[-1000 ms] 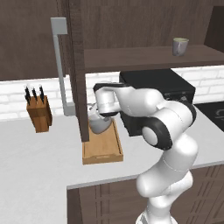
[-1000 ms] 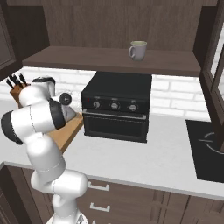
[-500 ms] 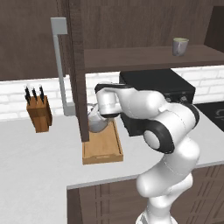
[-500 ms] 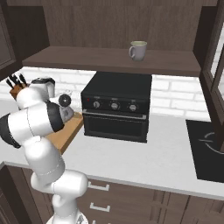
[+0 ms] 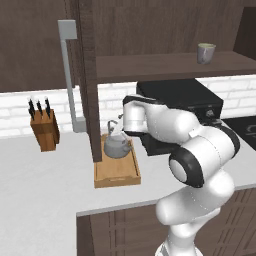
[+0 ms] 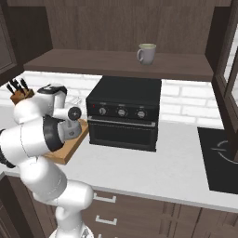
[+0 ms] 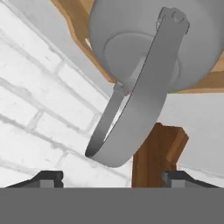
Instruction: Pick the kettle from the counter and place it on the tray. Then pick the mug from the cabinet and place it on the tray. Then close the cabinet doors.
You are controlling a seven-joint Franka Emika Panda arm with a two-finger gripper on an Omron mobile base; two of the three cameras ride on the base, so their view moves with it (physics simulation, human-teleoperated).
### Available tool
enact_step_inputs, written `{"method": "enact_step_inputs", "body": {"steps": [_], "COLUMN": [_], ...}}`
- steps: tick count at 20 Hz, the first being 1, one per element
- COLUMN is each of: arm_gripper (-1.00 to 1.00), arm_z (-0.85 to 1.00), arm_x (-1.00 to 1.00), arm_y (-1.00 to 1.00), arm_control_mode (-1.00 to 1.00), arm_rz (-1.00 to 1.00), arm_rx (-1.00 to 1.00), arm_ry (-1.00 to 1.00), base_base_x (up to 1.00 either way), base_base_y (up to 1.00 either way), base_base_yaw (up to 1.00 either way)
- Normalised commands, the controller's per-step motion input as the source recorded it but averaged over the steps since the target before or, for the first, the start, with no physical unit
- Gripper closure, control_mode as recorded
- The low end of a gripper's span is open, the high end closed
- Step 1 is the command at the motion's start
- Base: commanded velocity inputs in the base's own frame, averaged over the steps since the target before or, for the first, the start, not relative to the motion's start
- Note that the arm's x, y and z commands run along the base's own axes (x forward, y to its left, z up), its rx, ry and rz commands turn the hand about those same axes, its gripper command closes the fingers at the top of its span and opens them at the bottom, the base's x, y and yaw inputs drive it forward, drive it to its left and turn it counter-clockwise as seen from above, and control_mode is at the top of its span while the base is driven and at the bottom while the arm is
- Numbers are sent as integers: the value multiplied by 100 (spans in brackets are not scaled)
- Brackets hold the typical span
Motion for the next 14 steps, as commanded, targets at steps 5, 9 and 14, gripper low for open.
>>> {"method": "enact_step_inputs", "body": {"steps": [5, 9, 14], "arm_gripper": [-100, -100, -100], "arm_z": [0, 0, 32], "arm_x": [-13, -21, -41], "arm_y": [-27, -23, -2], "arm_control_mode": [-100, -100, -100], "arm_rz": [0, -7, -8], "arm_rx": [0, 0, 1], "arm_ry": [-12, -5, -4], "base_base_x": [0, 0, 0], "base_base_y": [0, 0, 0], "base_base_yaw": [0, 0, 0]}}
